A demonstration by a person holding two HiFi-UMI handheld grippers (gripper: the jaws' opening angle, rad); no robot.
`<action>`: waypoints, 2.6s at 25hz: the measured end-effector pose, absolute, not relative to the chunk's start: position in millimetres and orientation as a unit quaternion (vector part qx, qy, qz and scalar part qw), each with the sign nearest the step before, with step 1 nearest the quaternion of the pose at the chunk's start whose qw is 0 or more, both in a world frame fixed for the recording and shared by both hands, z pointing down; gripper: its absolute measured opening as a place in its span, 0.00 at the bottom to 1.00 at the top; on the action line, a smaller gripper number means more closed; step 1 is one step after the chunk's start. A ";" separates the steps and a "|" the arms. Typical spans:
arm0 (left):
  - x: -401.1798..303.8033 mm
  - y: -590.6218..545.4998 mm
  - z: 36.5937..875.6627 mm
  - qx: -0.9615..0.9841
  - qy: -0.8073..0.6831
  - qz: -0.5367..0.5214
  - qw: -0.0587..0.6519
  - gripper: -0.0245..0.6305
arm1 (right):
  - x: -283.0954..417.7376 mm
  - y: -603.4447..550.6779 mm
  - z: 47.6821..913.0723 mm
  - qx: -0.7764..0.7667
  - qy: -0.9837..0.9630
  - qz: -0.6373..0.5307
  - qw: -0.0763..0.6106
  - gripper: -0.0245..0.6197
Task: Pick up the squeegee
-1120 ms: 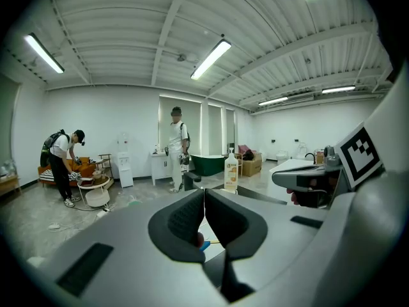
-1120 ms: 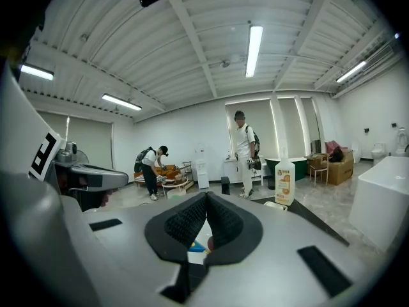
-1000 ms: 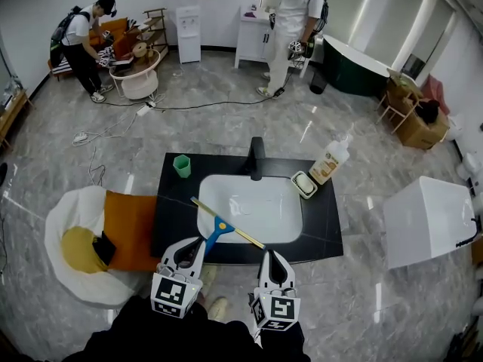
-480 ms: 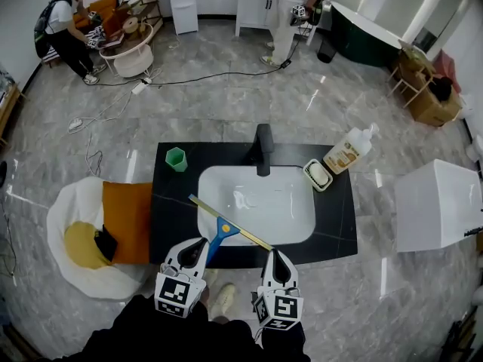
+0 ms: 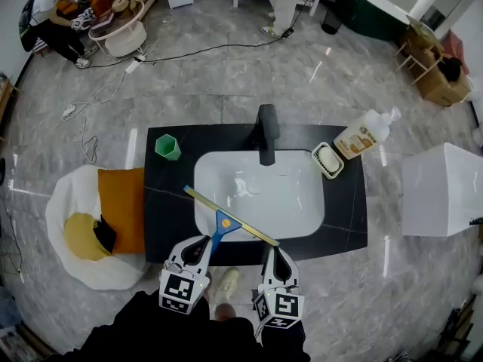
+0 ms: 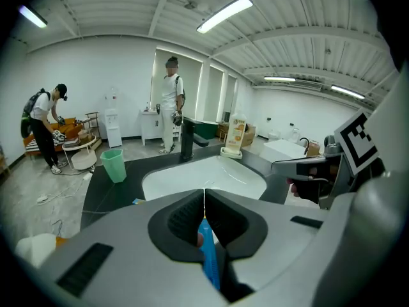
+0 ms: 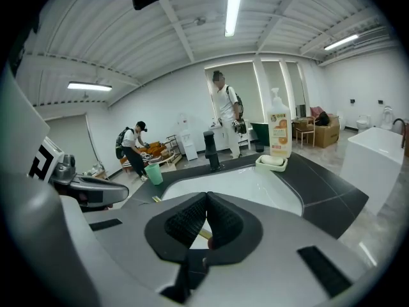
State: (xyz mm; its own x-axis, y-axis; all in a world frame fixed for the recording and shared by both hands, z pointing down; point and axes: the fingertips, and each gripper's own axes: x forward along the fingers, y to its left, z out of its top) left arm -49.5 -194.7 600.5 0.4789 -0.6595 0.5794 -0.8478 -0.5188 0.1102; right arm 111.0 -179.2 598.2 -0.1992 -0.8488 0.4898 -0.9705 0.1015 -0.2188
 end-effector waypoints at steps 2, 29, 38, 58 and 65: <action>-50.0 -196.4 611.5 0.832 -0.451 0.253 0.201 0.07 | 112.4 -180.0 603.2 0.623 -0.728 0.258 0.123 0.06; -29.4 -200.9 702.6 0.814 -0.397 0.336 0.259 0.35 | 131.7 -183.8 630.4 0.640 -0.702 0.284 0.130 0.06; -30.4 -197.4 727.6 0.798 -0.388 0.366 0.280 0.37 | 133.8 -187.6 637.0 0.644 -0.695 0.290 0.133 0.06; -19.8 -201.2 756.1 0.787 -0.367 0.411 0.277 0.37 | 145.0 -191.6 649.1 0.653 -0.680 0.306 0.136 0.06; -16.6 -205.5 761.6 0.780 -0.364 0.431 0.270 0.36 | 149.8 -194.9 653.0 0.655 -0.675 0.311 0.137 0.06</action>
State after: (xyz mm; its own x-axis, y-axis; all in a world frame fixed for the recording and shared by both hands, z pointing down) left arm -16.6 -205.5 761.6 0.3630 -0.3365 0.8689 -0.8011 -0.5890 0.1065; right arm 149.8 -194.9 653.0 -0.1053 -0.7991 0.5919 -0.9692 -0.0509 -0.2411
